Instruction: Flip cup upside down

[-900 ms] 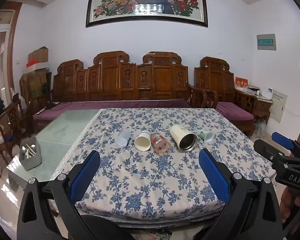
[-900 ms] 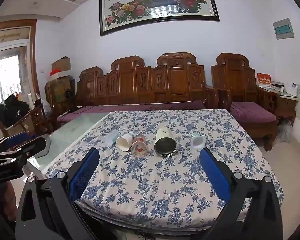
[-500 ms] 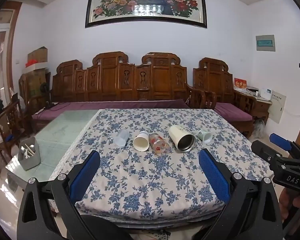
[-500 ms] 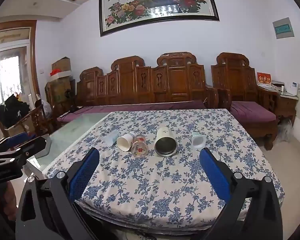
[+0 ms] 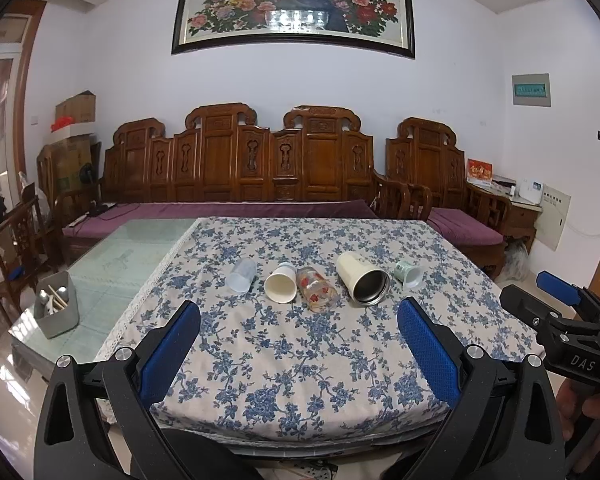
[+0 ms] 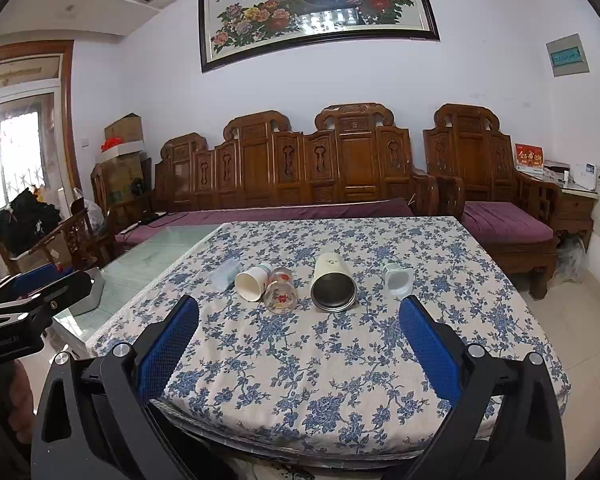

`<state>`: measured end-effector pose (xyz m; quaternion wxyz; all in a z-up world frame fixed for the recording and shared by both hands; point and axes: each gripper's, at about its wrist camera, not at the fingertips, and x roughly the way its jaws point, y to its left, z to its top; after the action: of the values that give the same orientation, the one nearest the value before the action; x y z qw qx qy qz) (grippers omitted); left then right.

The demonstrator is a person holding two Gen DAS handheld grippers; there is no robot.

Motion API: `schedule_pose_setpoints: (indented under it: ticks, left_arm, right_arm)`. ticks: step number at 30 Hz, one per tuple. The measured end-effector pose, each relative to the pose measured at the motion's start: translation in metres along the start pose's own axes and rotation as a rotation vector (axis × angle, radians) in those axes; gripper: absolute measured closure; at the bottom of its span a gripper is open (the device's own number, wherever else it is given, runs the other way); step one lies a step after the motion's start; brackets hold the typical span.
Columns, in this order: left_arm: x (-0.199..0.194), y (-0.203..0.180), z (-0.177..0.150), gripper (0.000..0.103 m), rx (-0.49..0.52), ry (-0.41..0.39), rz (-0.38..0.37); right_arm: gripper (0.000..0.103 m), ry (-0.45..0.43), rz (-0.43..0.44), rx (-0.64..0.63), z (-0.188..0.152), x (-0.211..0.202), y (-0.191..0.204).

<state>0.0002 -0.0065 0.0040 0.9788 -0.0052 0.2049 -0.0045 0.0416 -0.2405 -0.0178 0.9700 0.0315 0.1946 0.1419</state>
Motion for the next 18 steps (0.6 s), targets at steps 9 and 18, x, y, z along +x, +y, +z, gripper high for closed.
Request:
schedule_pose_setpoints:
  ticks: [9, 18]
  left_arm:
    - [-0.0006, -0.0009, 0.0002, 0.008, -0.003, -0.003, -0.001]
    - [0.0, 0.0, 0.0003, 0.008, -0.006, -0.003, -0.002]
  right_arm:
    - [0.002, -0.003, -0.003, 0.006, -0.0001, 0.0005, -0.0028]
    - [0.002, -0.003, -0.002, 0.006, -0.0002, 0.0006, -0.0031]
